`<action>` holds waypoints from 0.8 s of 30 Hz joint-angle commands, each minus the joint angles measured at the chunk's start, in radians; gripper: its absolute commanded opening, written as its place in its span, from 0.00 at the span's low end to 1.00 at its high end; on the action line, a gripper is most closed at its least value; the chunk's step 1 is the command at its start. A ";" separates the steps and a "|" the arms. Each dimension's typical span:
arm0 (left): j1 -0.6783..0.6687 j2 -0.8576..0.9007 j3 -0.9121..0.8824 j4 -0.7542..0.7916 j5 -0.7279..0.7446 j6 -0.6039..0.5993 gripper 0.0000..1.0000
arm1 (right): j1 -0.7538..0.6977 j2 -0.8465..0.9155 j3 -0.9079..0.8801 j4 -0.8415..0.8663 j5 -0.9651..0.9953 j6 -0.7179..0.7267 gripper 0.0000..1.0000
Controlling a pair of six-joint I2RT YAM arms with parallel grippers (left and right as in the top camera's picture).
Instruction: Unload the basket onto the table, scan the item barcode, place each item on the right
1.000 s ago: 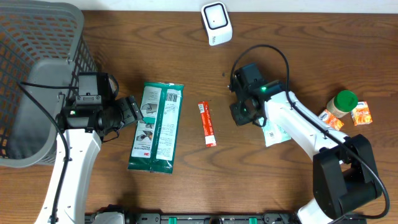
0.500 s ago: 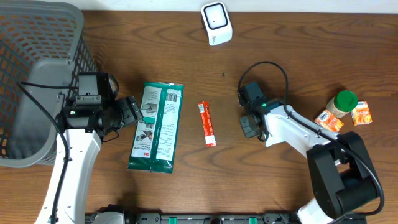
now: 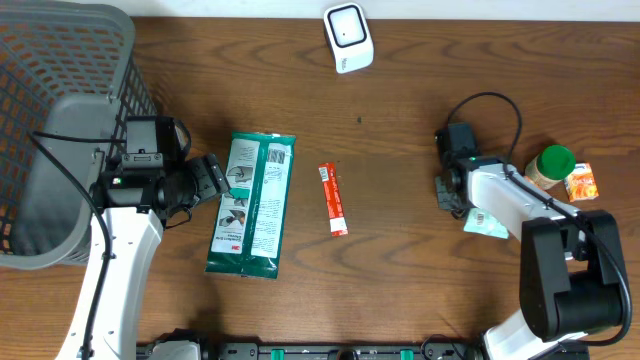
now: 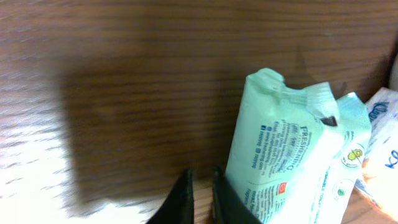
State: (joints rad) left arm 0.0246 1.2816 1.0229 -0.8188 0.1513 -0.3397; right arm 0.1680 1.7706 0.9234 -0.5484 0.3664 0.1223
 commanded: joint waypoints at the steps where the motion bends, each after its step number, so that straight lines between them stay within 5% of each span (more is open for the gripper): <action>1: 0.003 0.003 0.011 -0.003 -0.005 0.003 0.85 | -0.013 0.010 -0.023 0.020 -0.141 0.045 0.18; 5: 0.003 0.003 0.011 -0.003 -0.005 0.003 0.85 | -0.009 0.010 -0.023 0.049 -0.295 0.045 0.25; 24: 0.003 0.003 0.011 -0.003 -0.005 0.003 0.85 | 0.116 0.010 -0.023 0.172 -0.766 0.045 0.24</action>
State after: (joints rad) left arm 0.0246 1.2816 1.0229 -0.8188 0.1513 -0.3397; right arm 0.2363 1.7649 0.9127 -0.3897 -0.3004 0.1570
